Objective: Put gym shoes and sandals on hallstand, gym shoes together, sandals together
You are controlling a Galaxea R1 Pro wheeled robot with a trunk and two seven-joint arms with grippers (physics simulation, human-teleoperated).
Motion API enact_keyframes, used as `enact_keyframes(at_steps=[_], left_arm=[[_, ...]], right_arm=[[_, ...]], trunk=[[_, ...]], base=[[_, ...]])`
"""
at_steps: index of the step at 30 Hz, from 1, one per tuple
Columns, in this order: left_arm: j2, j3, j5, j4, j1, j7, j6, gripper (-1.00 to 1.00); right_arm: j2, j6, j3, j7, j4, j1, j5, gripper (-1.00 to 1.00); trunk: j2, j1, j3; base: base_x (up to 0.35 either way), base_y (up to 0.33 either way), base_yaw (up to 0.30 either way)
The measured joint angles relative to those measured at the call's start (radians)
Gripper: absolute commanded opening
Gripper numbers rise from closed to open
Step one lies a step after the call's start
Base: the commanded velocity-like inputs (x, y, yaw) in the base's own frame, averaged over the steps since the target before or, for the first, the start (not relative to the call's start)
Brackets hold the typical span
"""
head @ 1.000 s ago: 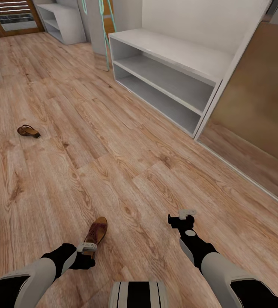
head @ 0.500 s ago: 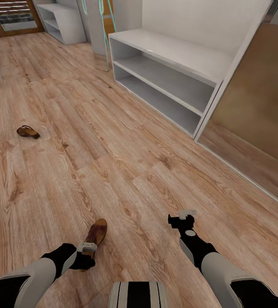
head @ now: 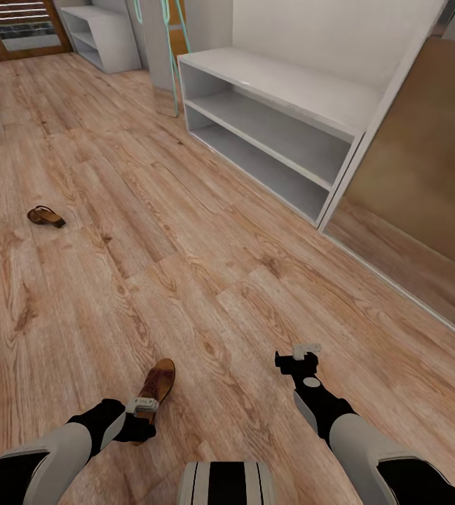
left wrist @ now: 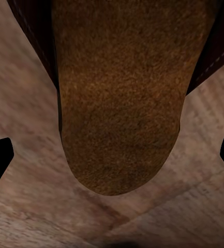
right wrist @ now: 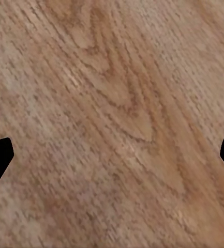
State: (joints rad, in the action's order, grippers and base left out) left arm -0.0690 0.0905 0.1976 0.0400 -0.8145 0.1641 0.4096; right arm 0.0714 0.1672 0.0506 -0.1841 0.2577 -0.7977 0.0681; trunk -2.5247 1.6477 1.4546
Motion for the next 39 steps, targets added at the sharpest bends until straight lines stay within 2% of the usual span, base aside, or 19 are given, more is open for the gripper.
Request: enact_keyframes(at_steps=[23, 27, 39], left_arm=[[0.000, 0.000, 0.000, 0.000, 0.000, -0.001, 0.000, 1.00], [0.000, 0.000, 0.000, 0.000, 0.000, -0.001, 0.000, 1.00], [0.000, 0.000, 0.000, 0.000, 0.000, -0.002, 0.000, 1.00]], right_arm=[[0.000, 0.000, 0.000, 0.000, 0.000, 0.000, 0.000, 1.00], [0.000, 0.000, 0.000, 0.000, 0.000, 0.000, 0.000, 1.00], [0.000, 0.000, 0.000, 0.000, 0.000, 0.000, 0.000, 1.00]], trunk=[[0.000, 0.000, 0.000], [-0.001, 0.002, 0.015], [-0.001, 0.002, 0.019]], base=[[0.000, 0.000, 0.000], [0.000, 0.000, 0.000], [0.000, 0.000, 0.000]])
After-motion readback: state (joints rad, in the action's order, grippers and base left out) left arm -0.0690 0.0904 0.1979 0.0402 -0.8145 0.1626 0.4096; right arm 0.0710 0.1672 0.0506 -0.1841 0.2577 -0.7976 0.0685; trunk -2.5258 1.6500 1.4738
